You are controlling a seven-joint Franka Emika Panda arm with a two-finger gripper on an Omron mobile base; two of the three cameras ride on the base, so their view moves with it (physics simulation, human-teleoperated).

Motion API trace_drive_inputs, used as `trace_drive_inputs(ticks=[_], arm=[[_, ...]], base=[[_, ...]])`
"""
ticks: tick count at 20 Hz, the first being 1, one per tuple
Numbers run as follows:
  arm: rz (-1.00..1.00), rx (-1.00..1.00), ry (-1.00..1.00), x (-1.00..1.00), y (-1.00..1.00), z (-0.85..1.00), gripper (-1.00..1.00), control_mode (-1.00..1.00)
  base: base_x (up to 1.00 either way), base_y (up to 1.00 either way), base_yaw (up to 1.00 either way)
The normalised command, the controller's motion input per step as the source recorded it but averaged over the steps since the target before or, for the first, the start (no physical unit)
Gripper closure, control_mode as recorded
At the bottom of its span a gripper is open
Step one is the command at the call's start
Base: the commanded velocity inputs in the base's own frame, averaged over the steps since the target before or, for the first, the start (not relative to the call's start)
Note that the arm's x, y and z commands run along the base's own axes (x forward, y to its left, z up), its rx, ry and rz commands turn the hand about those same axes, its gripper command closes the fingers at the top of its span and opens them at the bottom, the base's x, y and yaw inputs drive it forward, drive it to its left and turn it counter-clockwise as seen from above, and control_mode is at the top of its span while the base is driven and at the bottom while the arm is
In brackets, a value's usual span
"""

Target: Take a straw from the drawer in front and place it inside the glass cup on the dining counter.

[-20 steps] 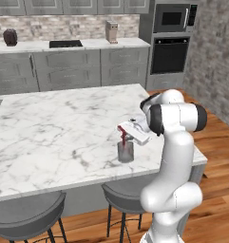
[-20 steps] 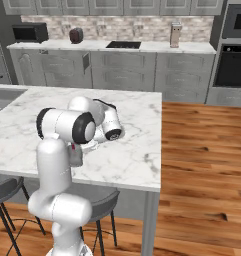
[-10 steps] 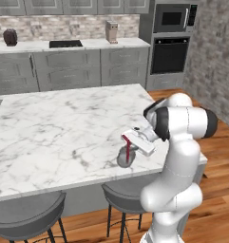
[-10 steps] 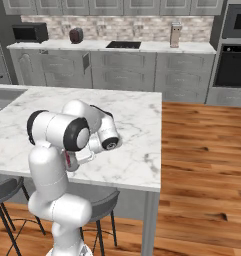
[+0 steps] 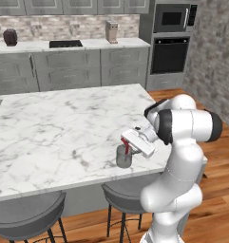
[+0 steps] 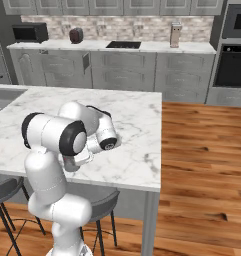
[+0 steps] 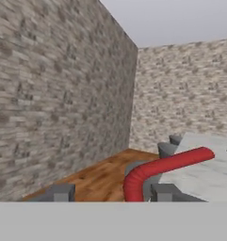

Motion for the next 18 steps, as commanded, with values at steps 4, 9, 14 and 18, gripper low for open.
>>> trace_drive_inputs(ticks=[4, 9, 14, 18], arm=[[0.00, 0.00, -0.08, 0.03, 0.00, 0.00, -1.00, -1.00], [0.00, 0.00, -0.09, 0.00, 0.00, 0.02, -1.00, -1.00], [-0.02, -0.03, -0.13, 0.00, 0.00, 0.09, -1.00, -1.00], [-0.09, -0.12, -0.16, 0.00, 0.00, 0.13, -1.00, -1.00]], base=[[0.00, 0.00, 0.00], [0.00, 0.00, 0.00], [0.00, 0.00, 0.00], [0.00, 0.00, 0.00]])
